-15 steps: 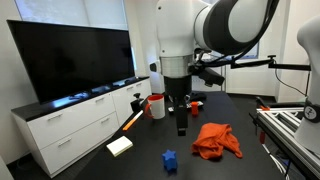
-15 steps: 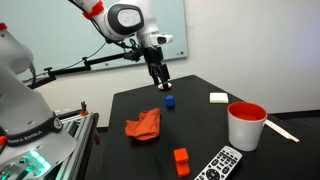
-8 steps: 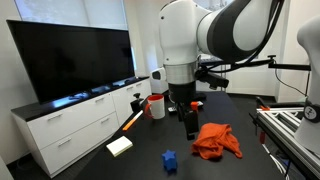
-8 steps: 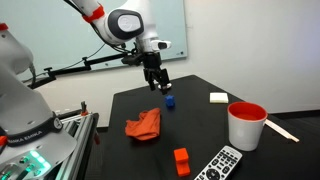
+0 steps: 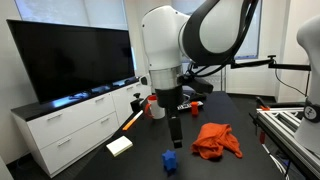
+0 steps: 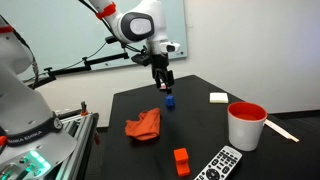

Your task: Put the blue object into the mug

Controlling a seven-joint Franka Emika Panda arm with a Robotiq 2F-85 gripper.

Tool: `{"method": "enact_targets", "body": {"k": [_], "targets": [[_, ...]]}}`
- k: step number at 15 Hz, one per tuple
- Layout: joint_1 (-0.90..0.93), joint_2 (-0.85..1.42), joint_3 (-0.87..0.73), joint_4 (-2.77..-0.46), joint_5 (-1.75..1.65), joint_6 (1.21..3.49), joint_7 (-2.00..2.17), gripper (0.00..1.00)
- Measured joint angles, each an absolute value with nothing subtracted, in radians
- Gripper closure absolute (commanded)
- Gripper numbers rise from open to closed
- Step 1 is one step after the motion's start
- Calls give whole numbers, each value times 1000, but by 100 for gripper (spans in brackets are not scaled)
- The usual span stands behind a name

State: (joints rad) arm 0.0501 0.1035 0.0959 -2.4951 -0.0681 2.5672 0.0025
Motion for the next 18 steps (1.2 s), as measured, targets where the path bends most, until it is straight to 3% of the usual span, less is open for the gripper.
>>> {"method": "enact_targets", "body": {"k": [9,18], "targets": [[185,271,78,-2340,-188,2579,355,0],[159,252,-3,-2357,-164,2542,401,0]]}}
